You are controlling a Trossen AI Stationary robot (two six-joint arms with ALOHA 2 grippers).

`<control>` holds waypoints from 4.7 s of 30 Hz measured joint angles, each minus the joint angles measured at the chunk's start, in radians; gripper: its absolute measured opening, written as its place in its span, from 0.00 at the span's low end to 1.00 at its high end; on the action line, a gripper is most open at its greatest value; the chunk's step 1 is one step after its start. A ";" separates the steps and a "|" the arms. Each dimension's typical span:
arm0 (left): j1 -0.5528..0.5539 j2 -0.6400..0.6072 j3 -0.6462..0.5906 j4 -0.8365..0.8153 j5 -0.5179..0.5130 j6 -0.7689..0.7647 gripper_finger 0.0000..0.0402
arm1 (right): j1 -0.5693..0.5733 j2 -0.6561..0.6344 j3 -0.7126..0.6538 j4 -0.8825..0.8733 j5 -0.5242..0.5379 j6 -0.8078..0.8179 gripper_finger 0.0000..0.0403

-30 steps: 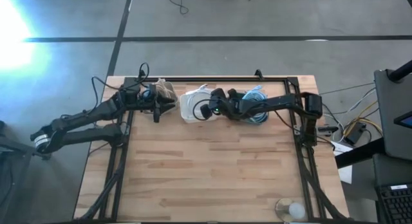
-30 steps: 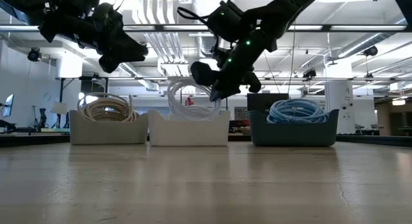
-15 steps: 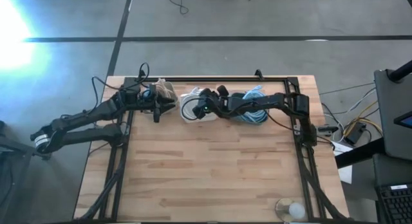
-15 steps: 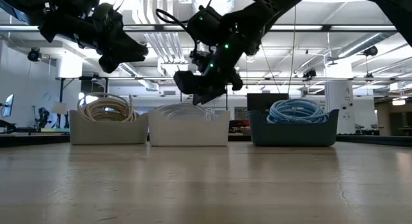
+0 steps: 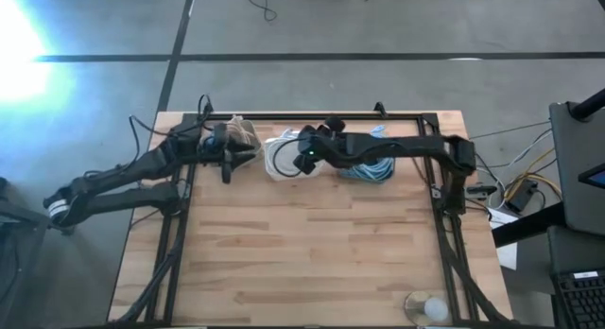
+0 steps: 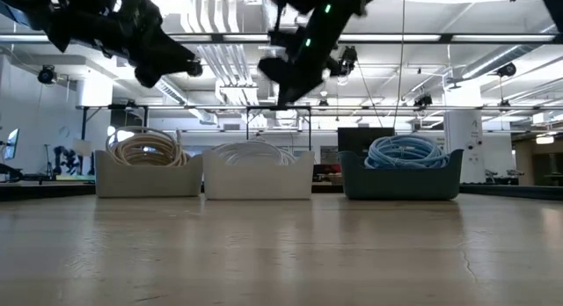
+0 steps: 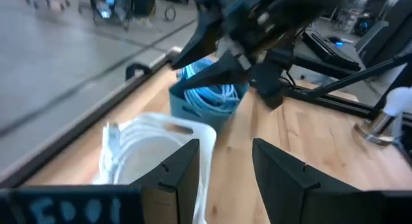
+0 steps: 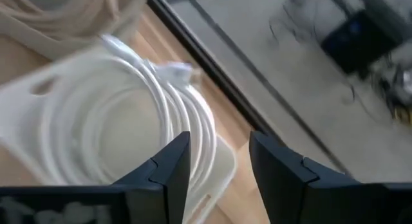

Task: Sort HDMI cables
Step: Return to Home Position

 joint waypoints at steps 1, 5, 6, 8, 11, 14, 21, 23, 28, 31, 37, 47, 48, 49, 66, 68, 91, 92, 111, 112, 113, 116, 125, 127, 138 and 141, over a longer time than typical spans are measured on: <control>-0.013 -0.012 0.000 0.000 -0.019 0.019 0.37 | 0.010 -0.023 -0.003 0.001 0.000 -0.026 0.38; -0.083 -0.057 0.000 0.000 -0.084 0.088 0.37 | 0.050 -0.118 -0.028 -0.008 -0.054 -0.161 0.36; -0.100 -0.071 0.000 0.000 -0.090 0.102 0.37 | 0.060 -0.144 -0.036 -0.016 -0.092 -0.196 0.36; -0.139 -0.097 0.002 0.000 -0.120 0.109 0.37 | 0.079 -0.191 -0.054 -0.022 -0.177 -0.237 0.35; -0.199 -0.134 0.004 0.000 -0.214 0.106 0.37 | 0.091 -0.261 -0.100 -0.022 -0.302 -0.248 0.33; -0.268 -0.166 0.004 -0.008 -0.308 0.105 0.36 | 0.089 -0.339 -0.167 -0.023 -0.412 -0.248 0.32; -0.377 -0.212 0.004 -0.144 -0.423 0.099 0.31 | 0.091 -0.536 -0.418 0.089 -0.510 -0.201 0.32; -0.386 -0.220 -0.001 -0.205 -0.423 0.102 0.30 | 0.089 -0.597 -0.506 0.165 -0.518 -0.196 0.33; -0.387 -0.247 -0.026 -0.212 -0.469 0.128 0.29 | 0.085 -0.746 -0.722 0.295 -0.726 -0.209 0.32; -0.387 -0.282 -0.064 -0.184 -0.483 0.133 0.29 | 0.083 -0.833 -0.845 0.421 -0.810 -0.199 0.31; -0.387 -0.366 -0.197 -0.081 -0.483 0.126 0.29 | 0.083 -0.998 -1.056 0.590 -0.813 -0.152 0.31; -0.385 -0.517 -0.295 -0.033 -0.501 0.134 0.16 | 0.082 -1.278 -1.275 0.634 -0.813 -0.115 0.31; -0.385 -0.528 -0.296 -0.044 -0.501 0.138 0.14 | 0.082 -1.303 -1.291 0.633 -0.813 -0.115 0.31; -0.385 -0.540 -0.296 -0.055 -0.501 0.148 0.13 | 0.082 -1.327 -1.304 0.635 -0.813 -0.114 0.30; -0.385 -0.634 -0.378 -0.078 -0.527 0.130 0.06 | 0.082 -1.623 -1.439 0.632 -0.838 -0.113 0.31; -0.384 -0.651 -0.399 -0.068 -0.520 0.090 0.06 | 0.082 -1.649 -1.455 0.632 -0.864 -0.111 0.31; -0.385 -0.684 -0.477 0.020 -0.403 0.028 0.06 | 0.083 -1.844 -1.545 0.626 -0.948 -0.115 0.31; -0.385 -0.684 -0.477 0.022 -0.404 0.023 0.06 | 0.083 -1.844 -1.545 0.623 -0.948 -0.103 0.31; -0.385 -0.680 -0.478 0.034 -0.421 -0.003 0.06 | 0.083 -1.816 -1.545 0.575 -0.943 -0.161 0.30; -0.385 -0.680 -0.478 0.033 -0.421 -0.003 0.06 | 0.083 -1.816 -1.545 0.575 -0.943 -0.165 0.31; -0.385 -0.680 -0.478 0.033 -0.421 -0.003 0.06 | 0.083 -1.816 -1.545 0.575 -0.943 -0.167 0.31; -0.385 -0.680 -0.479 0.033 -0.421 -0.003 0.06 | 0.083 -1.816 -1.545 0.576 -0.943 -0.168 0.31; -0.385 -0.680 -0.480 0.034 -0.421 -0.003 0.06 | 0.083 -1.816 -1.545 0.576 -0.943 -0.168 0.31; -0.385 -0.680 -0.480 0.034 -0.421 -0.003 0.06 | 0.083 -1.816 -1.545 0.576 -0.942 -0.168 0.31; -0.385 -0.680 -0.480 0.034 -0.421 -0.003 0.06 | 0.083 -1.816 -1.545 0.576 -0.942 -0.168 0.31; -0.385 -0.680 -0.480 0.034 -0.421 -0.003 0.06 | 0.083 -1.816 -1.545 0.576 -0.942 -0.168 0.31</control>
